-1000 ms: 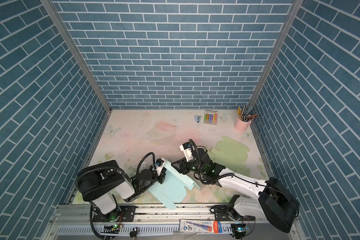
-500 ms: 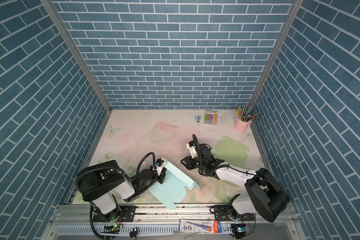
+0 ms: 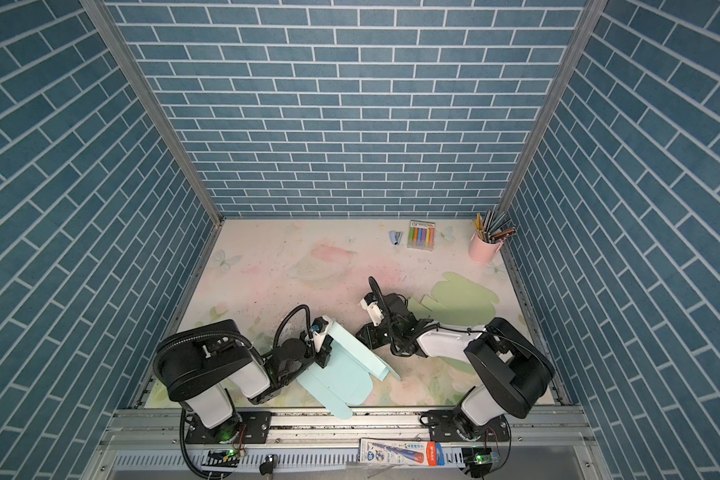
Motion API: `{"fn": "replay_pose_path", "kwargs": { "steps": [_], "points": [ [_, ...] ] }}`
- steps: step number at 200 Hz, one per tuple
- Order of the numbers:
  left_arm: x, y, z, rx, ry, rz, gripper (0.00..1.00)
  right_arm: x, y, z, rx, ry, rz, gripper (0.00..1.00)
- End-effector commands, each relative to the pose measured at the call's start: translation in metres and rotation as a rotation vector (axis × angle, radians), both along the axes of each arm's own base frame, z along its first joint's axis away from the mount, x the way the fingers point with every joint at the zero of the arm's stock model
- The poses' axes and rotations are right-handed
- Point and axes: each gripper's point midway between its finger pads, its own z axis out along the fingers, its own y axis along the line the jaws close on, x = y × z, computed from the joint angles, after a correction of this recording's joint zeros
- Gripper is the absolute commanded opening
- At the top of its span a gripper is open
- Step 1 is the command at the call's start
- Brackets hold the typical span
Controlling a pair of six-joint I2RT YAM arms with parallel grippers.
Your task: Fold the paper box
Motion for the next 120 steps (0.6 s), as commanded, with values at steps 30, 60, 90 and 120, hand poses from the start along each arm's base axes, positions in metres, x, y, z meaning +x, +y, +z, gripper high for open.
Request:
{"fn": "replay_pose_path", "kwargs": {
  "steps": [30,60,90,120],
  "points": [
    [0.004,0.007,-0.004,0.013,-0.002,0.031,0.08,-0.016,0.014,-0.005,0.003,0.011,0.068,0.21],
    [0.004,0.009,-0.005,0.012,-0.002,0.044,0.08,-0.020,0.019,0.000,0.044,0.026,0.089,0.21],
    [0.005,0.012,-0.006,0.016,-0.003,0.055,0.08,-0.023,0.023,0.003,0.064,0.040,0.107,0.21],
    [0.005,0.012,-0.006,0.017,-0.002,0.059,0.08,-0.023,0.020,0.000,0.051,0.046,0.095,0.21]
  ]
}}
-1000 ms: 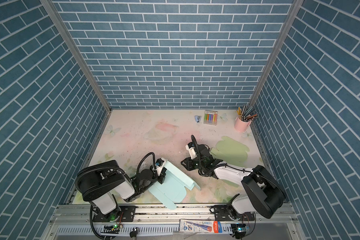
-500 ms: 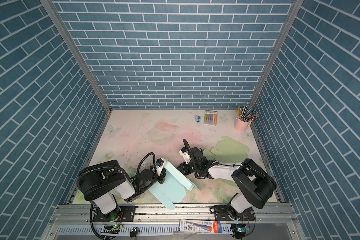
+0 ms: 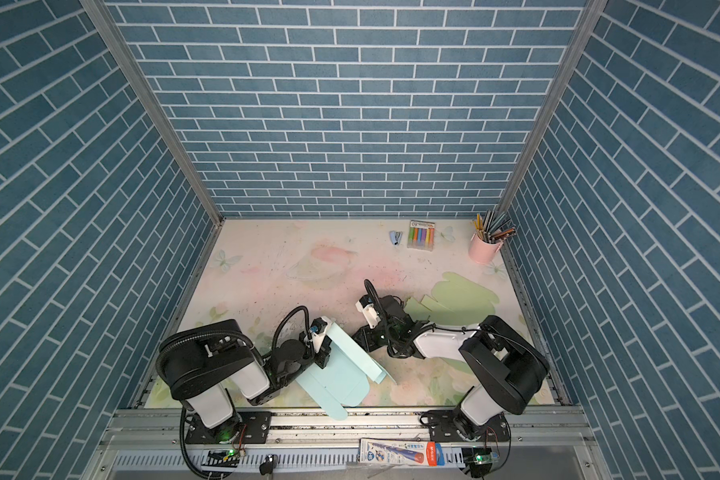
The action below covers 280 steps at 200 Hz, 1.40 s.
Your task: Fold the paper box
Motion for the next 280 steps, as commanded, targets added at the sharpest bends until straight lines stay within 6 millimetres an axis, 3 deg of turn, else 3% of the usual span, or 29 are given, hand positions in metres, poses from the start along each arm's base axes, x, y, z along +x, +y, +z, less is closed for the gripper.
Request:
{"fn": "replay_pose_path", "kwargs": {
  "steps": [1,280],
  "points": [
    [0.006,0.010,-0.007,0.025,0.003,0.054,0.08,-0.016,0.009,0.000,0.026,0.047,0.059,0.21],
    [-0.006,0.009,0.016,-0.010,-0.029,0.021,0.21,-0.001,-0.012,0.012,0.033,0.008,-0.042,0.21]
  ]
}}
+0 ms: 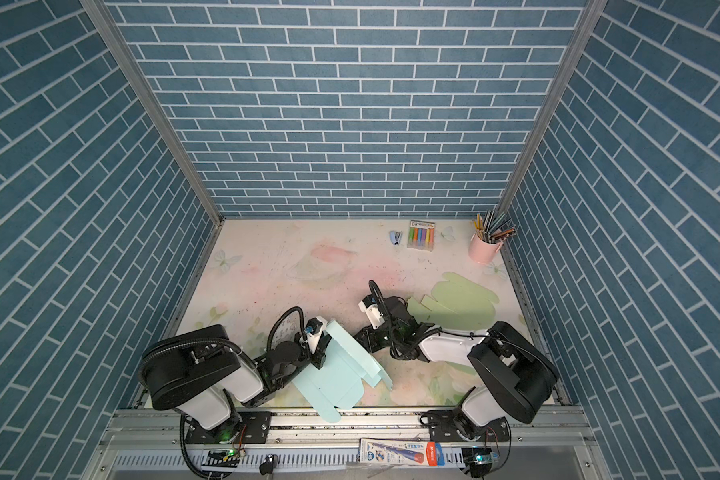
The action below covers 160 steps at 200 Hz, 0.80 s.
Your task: Fold the paper box
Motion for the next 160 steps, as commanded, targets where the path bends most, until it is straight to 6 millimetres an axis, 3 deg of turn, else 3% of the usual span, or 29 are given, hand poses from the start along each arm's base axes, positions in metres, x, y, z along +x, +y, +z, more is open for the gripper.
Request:
{"fn": "replay_pose_path", "kwargs": {
  "steps": [1,44,71,97,130,160],
  "points": [
    [-0.001,0.000,0.006,-0.001,-0.017,0.000,0.21,-0.001,-0.004,0.003,0.002,0.010,-0.017,0.21],
    [-0.002,-0.004,0.016,-0.011,-0.031,-0.013,0.11,0.000,-0.004,0.011,0.006,-0.009,-0.018,0.21],
    [-0.005,-0.002,0.020,-0.015,-0.036,-0.010,0.06,0.007,-0.009,0.028,-0.018,-0.067,-0.035,0.21],
    [0.002,0.004,0.022,-0.004,-0.014,0.057,0.00,0.019,-0.023,0.076,-0.034,-0.202,-0.090,0.21],
    [0.014,0.014,0.026,0.002,0.052,0.184,0.00,0.024,-0.056,0.143,-0.041,-0.386,-0.193,0.20],
    [0.019,0.023,0.034,-0.019,0.086,0.268,0.00,0.010,-0.070,0.172,0.001,-0.468,-0.212,0.14]
  ]
}}
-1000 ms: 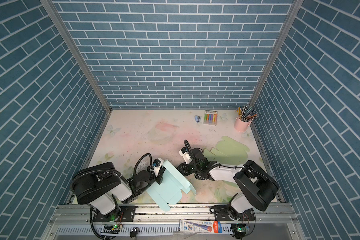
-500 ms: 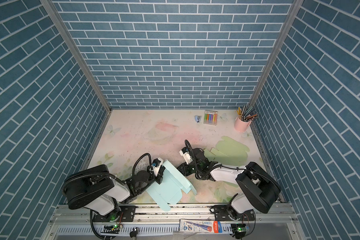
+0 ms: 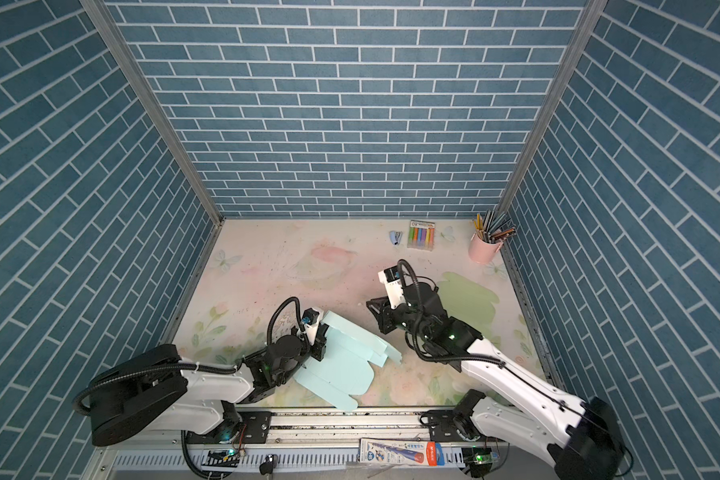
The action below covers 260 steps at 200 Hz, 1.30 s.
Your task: Fold the paper box
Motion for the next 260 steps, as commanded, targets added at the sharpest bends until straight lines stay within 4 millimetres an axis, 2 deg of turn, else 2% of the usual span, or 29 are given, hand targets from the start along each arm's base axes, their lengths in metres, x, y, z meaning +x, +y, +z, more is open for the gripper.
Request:
{"fn": "replay_pose_path", "kwargs": {
  "steps": [1,44,61,114,188,260],
  "points": [
    [0.005,0.016,-0.006,0.013,0.066,0.120,0.00,-0.010,-0.021,-0.011,-0.104,-0.023,-0.042,0.14],
    [0.009,0.028,0.004,-0.023,0.094,0.210,0.00,-0.028,-0.011,-0.003,-0.086,-0.097,0.015,0.00],
    [0.010,0.029,0.005,-0.001,0.104,0.227,0.00,-0.030,-0.007,-0.005,-0.101,-0.106,0.012,0.00],
    [0.011,0.040,0.008,-0.004,0.124,0.267,0.00,-0.015,-0.011,-0.031,-0.234,-0.037,-0.094,0.00],
    [0.008,0.048,0.009,-0.027,0.127,0.268,0.00,-0.004,-0.010,-0.050,-0.217,-0.001,-0.164,0.00],
    [0.007,0.051,0.011,-0.029,0.127,0.270,0.00,0.001,-0.008,-0.070,-0.272,0.024,-0.176,0.00]
  ]
}}
